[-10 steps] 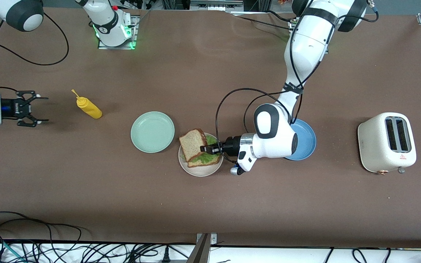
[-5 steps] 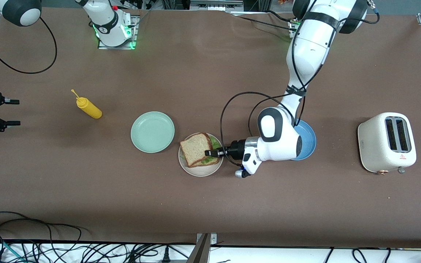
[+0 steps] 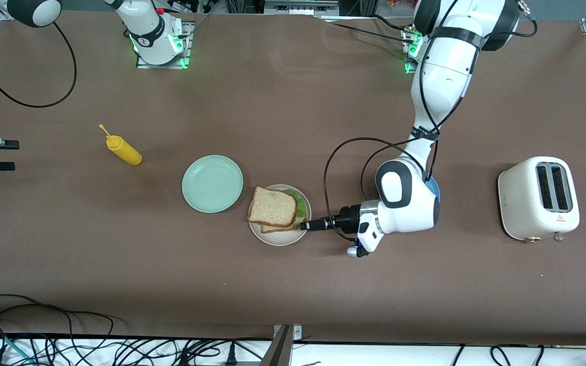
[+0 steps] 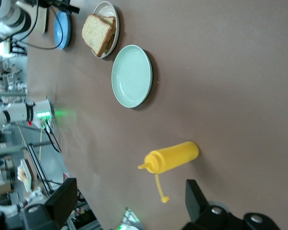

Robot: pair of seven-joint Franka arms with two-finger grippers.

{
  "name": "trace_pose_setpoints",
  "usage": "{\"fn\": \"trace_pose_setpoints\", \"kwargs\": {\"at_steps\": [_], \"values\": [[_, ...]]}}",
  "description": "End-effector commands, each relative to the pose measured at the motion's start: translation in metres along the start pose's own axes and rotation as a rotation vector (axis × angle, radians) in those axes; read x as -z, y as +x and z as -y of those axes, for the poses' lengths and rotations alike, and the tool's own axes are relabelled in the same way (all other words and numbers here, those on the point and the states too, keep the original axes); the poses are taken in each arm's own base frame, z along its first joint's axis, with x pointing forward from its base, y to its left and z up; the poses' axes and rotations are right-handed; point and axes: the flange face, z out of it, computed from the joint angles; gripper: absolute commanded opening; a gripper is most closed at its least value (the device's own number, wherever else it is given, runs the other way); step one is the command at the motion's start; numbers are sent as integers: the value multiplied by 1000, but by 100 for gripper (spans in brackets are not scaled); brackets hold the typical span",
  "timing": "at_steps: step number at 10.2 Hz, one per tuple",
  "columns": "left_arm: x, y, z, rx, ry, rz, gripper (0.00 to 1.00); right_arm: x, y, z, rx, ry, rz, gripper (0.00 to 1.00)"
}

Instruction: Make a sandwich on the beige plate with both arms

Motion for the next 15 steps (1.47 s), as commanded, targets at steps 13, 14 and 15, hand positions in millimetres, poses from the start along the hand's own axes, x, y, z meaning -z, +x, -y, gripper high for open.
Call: {"fn": "trace_pose_setpoints", "kwargs": {"at_steps": [13,14,15], "values": [[312,0,-4,-120,982,163,100,-16,28,188,-310,-627,14,100],[331,-9,-12,-111,1011,170,100,-25,28,191,-296,-641,9,100],[344,-18,-22,-110,1037,174,100,-30,32,200,-315,-698,21,100]]}}
